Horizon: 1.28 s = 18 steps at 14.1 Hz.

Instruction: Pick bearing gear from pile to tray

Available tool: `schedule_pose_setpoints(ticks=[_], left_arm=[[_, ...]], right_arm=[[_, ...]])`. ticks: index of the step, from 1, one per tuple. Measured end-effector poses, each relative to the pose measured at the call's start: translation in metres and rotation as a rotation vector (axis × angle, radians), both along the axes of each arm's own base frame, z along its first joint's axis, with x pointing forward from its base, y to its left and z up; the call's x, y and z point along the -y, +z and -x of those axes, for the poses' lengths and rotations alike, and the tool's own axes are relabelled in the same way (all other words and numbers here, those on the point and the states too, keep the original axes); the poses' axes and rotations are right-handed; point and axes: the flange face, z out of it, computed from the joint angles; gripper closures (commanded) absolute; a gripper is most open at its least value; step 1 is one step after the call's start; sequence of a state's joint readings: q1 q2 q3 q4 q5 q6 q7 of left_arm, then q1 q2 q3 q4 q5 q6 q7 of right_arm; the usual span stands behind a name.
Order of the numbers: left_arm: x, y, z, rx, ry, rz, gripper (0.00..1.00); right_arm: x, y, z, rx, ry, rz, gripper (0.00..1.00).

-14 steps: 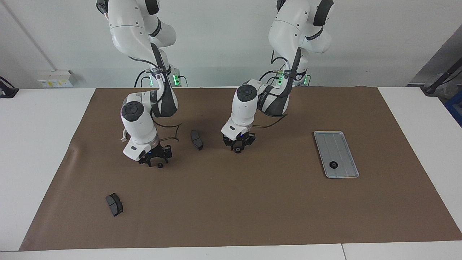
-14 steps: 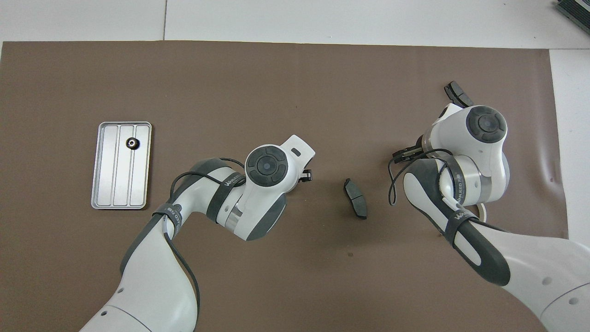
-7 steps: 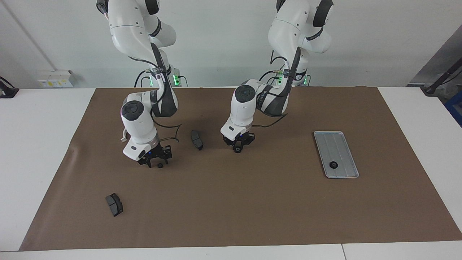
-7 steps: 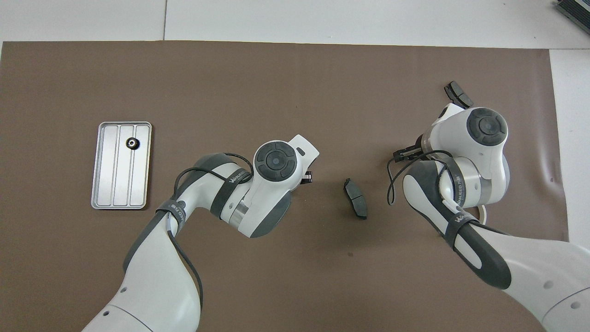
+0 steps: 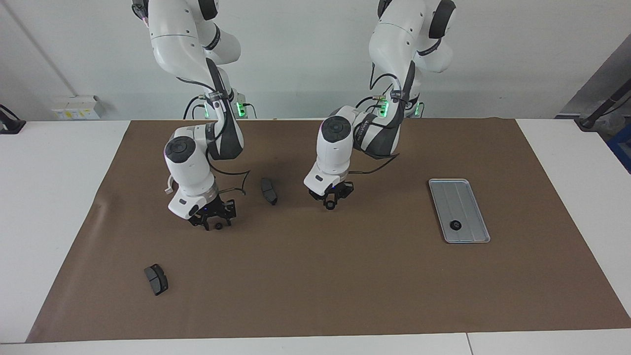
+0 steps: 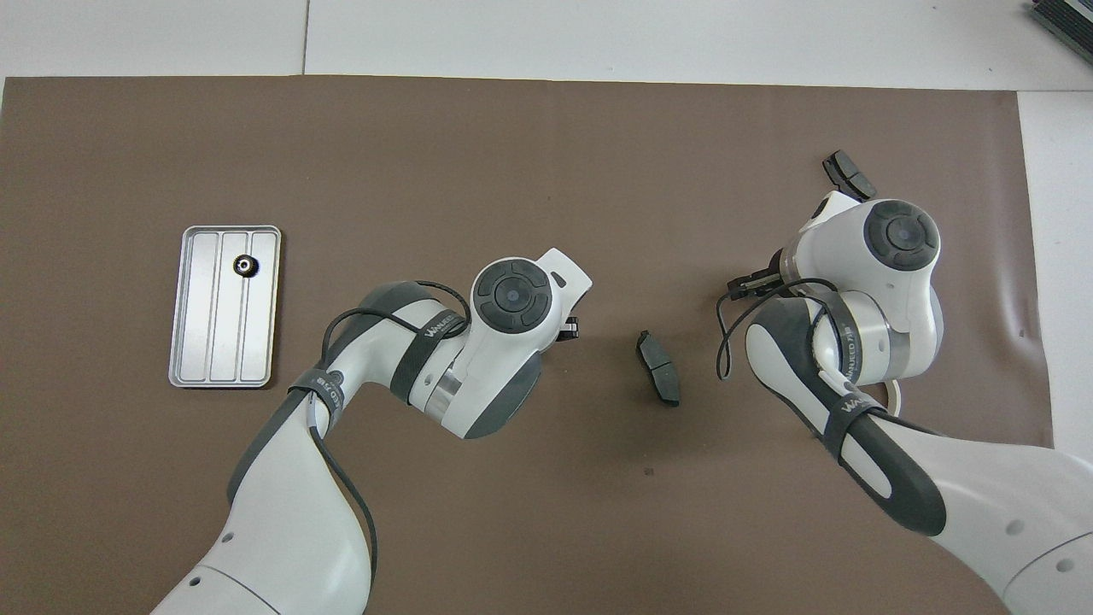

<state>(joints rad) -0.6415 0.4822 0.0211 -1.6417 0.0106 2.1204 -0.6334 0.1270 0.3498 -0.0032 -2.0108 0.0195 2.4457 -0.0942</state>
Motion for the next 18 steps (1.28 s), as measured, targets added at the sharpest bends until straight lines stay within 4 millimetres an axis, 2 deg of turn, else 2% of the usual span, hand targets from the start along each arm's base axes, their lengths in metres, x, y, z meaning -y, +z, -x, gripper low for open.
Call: schedule_pose_setpoints(ticks=[1, 2, 5, 7, 9, 10, 12, 15, 16, 18], left_arm=[[-0.017, 0.006, -0.015, 0.009, 0.017, -0.001, 1.0], [-0.037, 0.01, -0.03, 0.014, 0.019, 0.001, 1.0], [-0.105, 0.029, -0.067, 0.008, -0.028, -0.001, 1.0], [-0.157, 0.046, -0.081, -0.019, -0.087, -0.006, 1.0], [-0.218, 0.059, -0.09, -0.052, -0.162, -0.008, 1.0], [-0.245, 0.059, -0.092, -0.065, -0.195, -0.007, 1.0], [-0.301, 0.047, -0.09, -0.099, -0.271, 0.0, 1.0], [-0.375, 0.028, -0.084, -0.104, -0.36, 0.015, 1.0], [-0.394, 0.022, -0.082, -0.097, -0.378, 0.017, 0.96], [-0.425, 0.01, -0.073, -0.078, -0.411, 0.018, 0.71]], right_arm=[[0.0, 0.0, 0.0, 0.001, 0.0, 0.0, 0.45], [0.0, 0.0, 0.0, 0.003, 0.0, -0.001, 0.47], [0.0, 0.001, -0.001, 0.011, 0.0, -0.002, 0.47], [0.0, 0.001, -0.001, 0.011, 0.0, -0.002, 0.48], [0.0, 0.001, -0.001, 0.011, 0.0, -0.002, 0.62], [0.0, 0.001, -0.001, 0.011, 0.0, -0.002, 0.7], [0.0, 0.001, -0.001, 0.011, 0.0, -0.002, 1.0], [0.0, 0.001, -0.001, 0.012, 0.0, -0.002, 1.0], [0.0, 0.001, -0.001, 0.012, 0.0, -0.002, 1.0], [0.0, 0.001, -0.001, 0.012, 0.0, -0.002, 1.0]])
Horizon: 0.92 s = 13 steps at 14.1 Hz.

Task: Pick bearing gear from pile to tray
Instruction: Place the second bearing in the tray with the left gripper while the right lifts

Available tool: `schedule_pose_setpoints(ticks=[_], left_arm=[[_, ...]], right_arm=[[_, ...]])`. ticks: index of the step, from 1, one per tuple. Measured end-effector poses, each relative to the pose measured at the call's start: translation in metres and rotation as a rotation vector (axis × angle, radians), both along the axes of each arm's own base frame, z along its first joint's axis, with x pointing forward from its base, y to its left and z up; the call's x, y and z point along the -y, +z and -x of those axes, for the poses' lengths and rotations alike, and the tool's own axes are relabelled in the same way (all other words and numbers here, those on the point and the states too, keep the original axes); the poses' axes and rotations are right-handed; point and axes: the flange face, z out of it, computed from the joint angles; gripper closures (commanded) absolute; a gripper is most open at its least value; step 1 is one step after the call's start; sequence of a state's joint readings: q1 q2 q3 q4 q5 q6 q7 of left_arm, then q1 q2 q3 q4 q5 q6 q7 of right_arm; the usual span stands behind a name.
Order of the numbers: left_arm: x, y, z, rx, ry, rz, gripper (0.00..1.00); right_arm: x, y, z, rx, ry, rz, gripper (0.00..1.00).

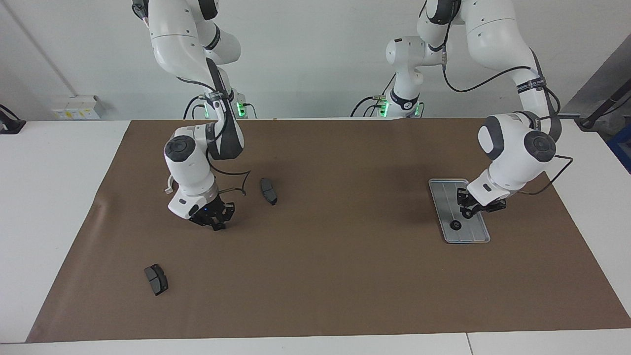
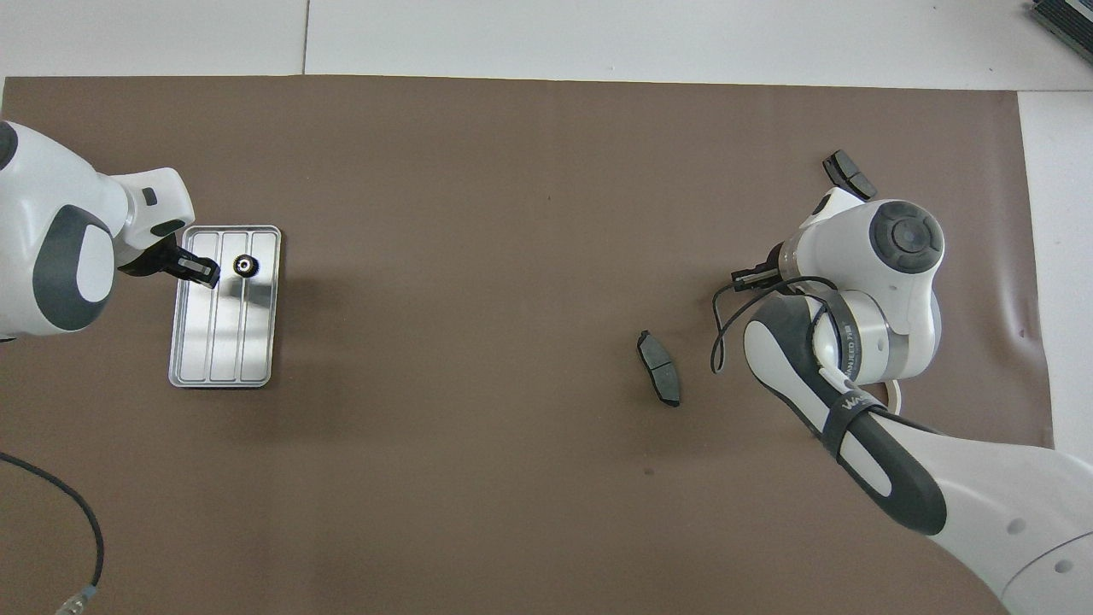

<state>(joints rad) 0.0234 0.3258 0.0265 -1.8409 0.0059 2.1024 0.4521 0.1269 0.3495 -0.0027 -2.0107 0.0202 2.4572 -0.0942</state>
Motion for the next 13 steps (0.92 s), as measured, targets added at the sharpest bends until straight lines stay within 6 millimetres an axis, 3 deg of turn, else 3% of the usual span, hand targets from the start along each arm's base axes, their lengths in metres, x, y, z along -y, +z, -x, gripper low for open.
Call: schedule_pose_setpoints(ticks=[3, 5, 8, 11, 13], left_arm=[[-0.026, -0.012, 0.015, 0.012, -0.011, 0.003, 0.54], [-0.023, -0.011, 0.017, 0.014, -0.015, 0.005, 0.5], [-0.017, -0.008, 0.017, 0.018, -0.023, 0.007, 0.5], [-0.01, -0.006, 0.016, 0.022, -0.011, 0.008, 0.5], [0.011, 0.002, 0.014, 0.036, 0.027, 0.009, 0.5]], right_arm=[[-0.001, 0.002, -0.001, 0.005, -0.003, -0.001, 1.0], [-0.005, 0.01, -0.003, 0.017, -0.01, -0.006, 1.0], [-0.019, 0.04, -0.004, 0.046, -0.073, -0.024, 1.0], [-0.06, 0.076, 0.004, 0.03, -0.146, -0.041, 1.0], [-0.103, 0.102, 0.009, 0.012, -0.203, -0.054, 1.0]])
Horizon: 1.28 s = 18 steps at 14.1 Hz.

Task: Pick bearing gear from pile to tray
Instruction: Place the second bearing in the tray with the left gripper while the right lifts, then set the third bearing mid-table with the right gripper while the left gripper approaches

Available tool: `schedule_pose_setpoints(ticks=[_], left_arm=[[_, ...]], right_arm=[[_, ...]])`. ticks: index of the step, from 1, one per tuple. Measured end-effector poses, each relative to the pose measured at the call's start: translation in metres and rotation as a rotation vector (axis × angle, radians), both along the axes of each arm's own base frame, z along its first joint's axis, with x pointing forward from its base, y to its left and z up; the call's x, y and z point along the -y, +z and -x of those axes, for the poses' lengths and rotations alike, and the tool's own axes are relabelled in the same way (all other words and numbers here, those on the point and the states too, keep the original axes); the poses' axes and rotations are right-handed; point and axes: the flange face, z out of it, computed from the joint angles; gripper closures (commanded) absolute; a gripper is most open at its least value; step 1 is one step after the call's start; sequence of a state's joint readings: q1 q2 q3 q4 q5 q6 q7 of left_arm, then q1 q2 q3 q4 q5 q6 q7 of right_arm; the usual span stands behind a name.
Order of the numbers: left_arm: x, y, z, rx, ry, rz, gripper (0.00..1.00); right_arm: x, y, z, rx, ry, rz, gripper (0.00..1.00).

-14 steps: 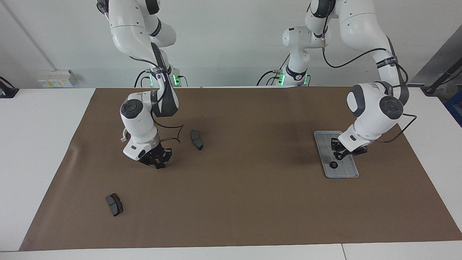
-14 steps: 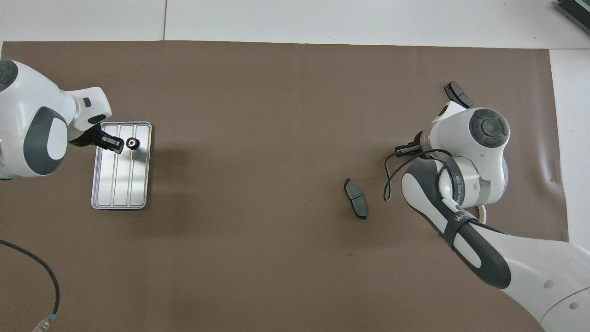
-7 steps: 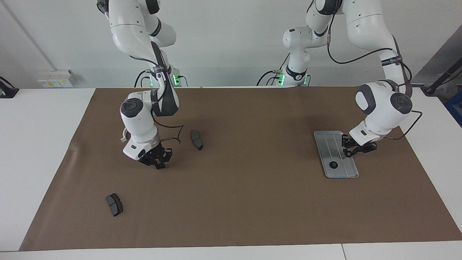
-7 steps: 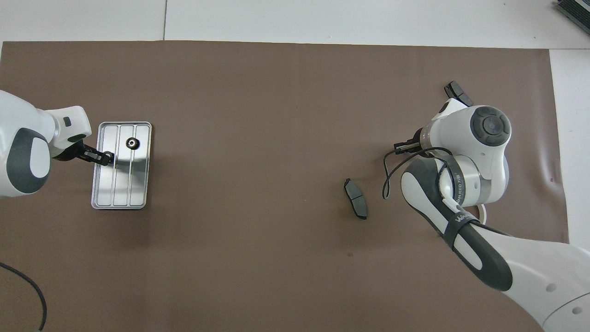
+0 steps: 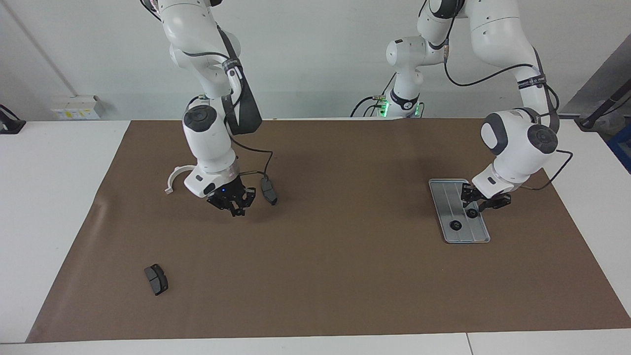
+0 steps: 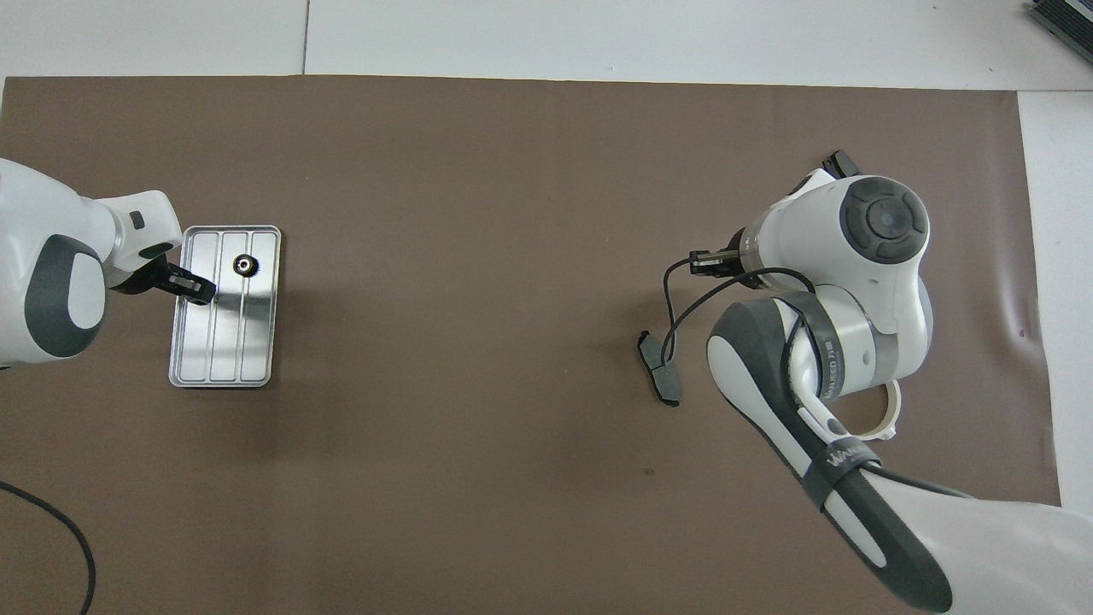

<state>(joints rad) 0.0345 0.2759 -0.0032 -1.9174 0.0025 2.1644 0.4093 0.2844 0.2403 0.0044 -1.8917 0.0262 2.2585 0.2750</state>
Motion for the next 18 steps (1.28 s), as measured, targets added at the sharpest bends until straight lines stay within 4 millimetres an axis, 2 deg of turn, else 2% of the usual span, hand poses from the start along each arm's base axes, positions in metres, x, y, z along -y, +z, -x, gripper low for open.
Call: schedule_pose_setpoints(ticks=[2, 5, 6, 8, 11, 15, 16, 17, 18], left_arm=[[0.049, 0.012, -0.003, 0.019, 0.067, 0.0, 0.5], [0.144, 0.017, 0.008, 0.028, 0.176, 0.0, 0.5], [0.169, 0.017, 0.013, 0.028, 0.207, -0.001, 0.48], [0.205, 0.018, 0.023, 0.03, 0.255, -0.001, 0.44], [0.229, 0.022, 0.029, 0.039, 0.299, 0.004, 0.44], [0.242, 0.033, 0.028, 0.058, 0.337, 0.015, 0.44], [0.245, 0.034, 0.028, 0.062, 0.346, 0.018, 0.44], [0.249, 0.036, 0.028, 0.066, 0.356, 0.021, 0.44], [0.251, 0.037, 0.028, 0.073, 0.367, 0.025, 0.44]], right_arm=[[-0.048, 0.011, 0.012, 0.001, -0.044, -0.02, 1.0], [-0.114, 0.006, 0.038, -0.022, -0.087, -0.072, 1.0], [-0.133, 0.003, 0.046, -0.021, -0.098, -0.086, 1.0], [-0.163, -0.01, 0.058, -0.021, -0.114, -0.098, 1.0], [-0.197, -0.043, 0.07, -0.016, -0.119, -0.111, 1.0], [-0.218, -0.086, 0.075, -0.002, -0.123, -0.125, 1.0], [-0.22, -0.09, 0.076, -0.004, -0.121, -0.124, 0.93], [-0.221, -0.093, 0.076, -0.004, -0.12, -0.124, 0.81], [-0.222, -0.095, 0.076, -0.001, -0.12, -0.126, 0.45]])
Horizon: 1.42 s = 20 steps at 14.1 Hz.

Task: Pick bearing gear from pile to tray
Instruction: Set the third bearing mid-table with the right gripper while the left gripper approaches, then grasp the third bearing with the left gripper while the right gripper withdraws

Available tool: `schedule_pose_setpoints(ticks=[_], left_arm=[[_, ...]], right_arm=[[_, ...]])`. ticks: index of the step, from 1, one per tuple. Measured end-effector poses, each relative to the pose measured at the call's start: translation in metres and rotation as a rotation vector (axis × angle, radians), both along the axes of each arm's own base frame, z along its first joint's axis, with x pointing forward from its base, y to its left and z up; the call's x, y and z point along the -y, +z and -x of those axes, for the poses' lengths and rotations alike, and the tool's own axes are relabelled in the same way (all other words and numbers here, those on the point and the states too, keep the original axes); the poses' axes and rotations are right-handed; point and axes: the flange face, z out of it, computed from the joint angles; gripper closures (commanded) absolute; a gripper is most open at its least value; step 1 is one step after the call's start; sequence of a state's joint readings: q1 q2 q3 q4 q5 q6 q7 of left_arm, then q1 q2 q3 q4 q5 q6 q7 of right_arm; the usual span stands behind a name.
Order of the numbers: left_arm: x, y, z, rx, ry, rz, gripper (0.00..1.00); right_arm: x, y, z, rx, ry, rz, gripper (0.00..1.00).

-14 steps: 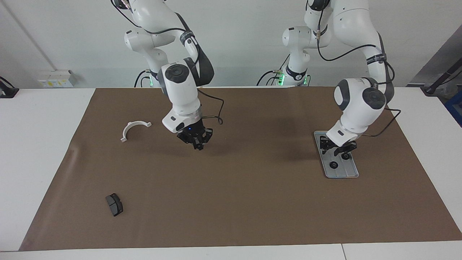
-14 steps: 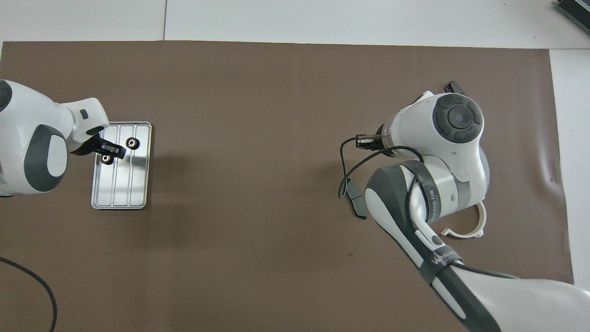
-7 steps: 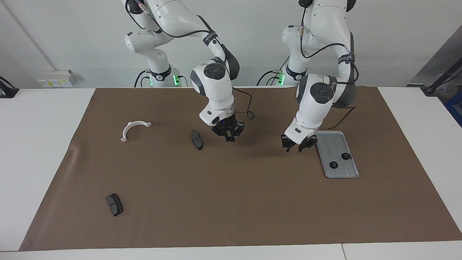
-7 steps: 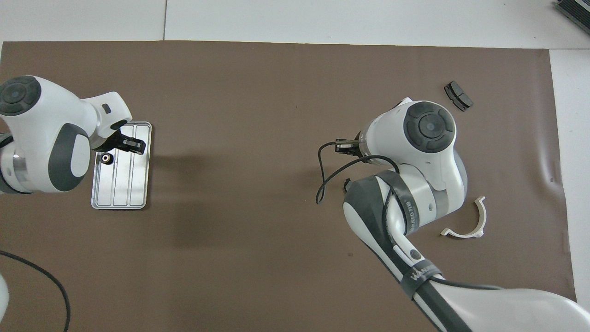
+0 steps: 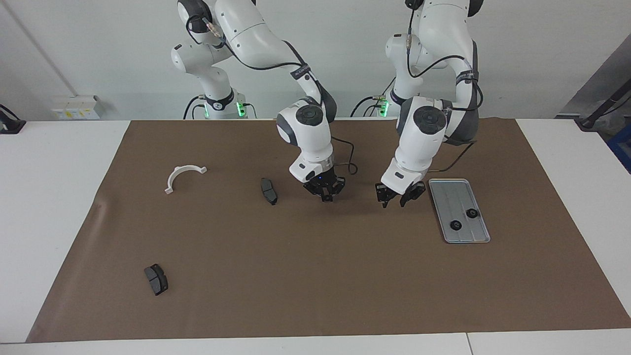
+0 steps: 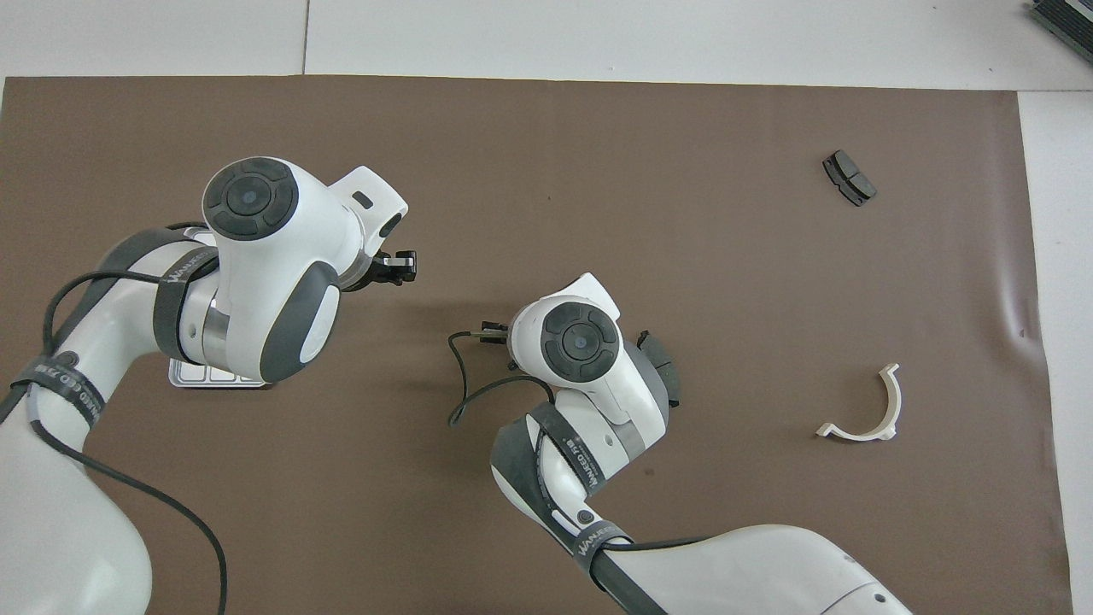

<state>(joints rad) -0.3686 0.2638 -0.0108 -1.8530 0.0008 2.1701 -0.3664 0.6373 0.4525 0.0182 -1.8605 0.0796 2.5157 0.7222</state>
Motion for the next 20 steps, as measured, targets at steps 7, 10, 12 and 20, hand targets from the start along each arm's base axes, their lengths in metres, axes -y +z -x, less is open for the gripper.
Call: schedule_pose_setpoints(ticks=[7, 10, 12, 20], left_arm=[[0.045, 0.001, 0.003, 0.023, 0.039, 0.042, 0.44], [0.08, -0.004, 0.005, 0.025, 0.049, 0.051, 0.45], [0.103, -0.01, 0.01, 0.02, 0.045, 0.053, 0.45], [0.171, -0.04, 0.043, -0.025, 0.015, 0.03, 0.48]], right_arm=[[0.006, 0.016, -0.008, 0.019, -0.013, -0.005, 0.0], [0.062, 0.07, -0.04, 0.065, -0.04, 0.033, 0.0], [0.107, 0.101, -0.057, 0.09, -0.043, 0.06, 0.0], [0.237, 0.171, -0.082, 0.111, -0.006, 0.151, 0.0]])
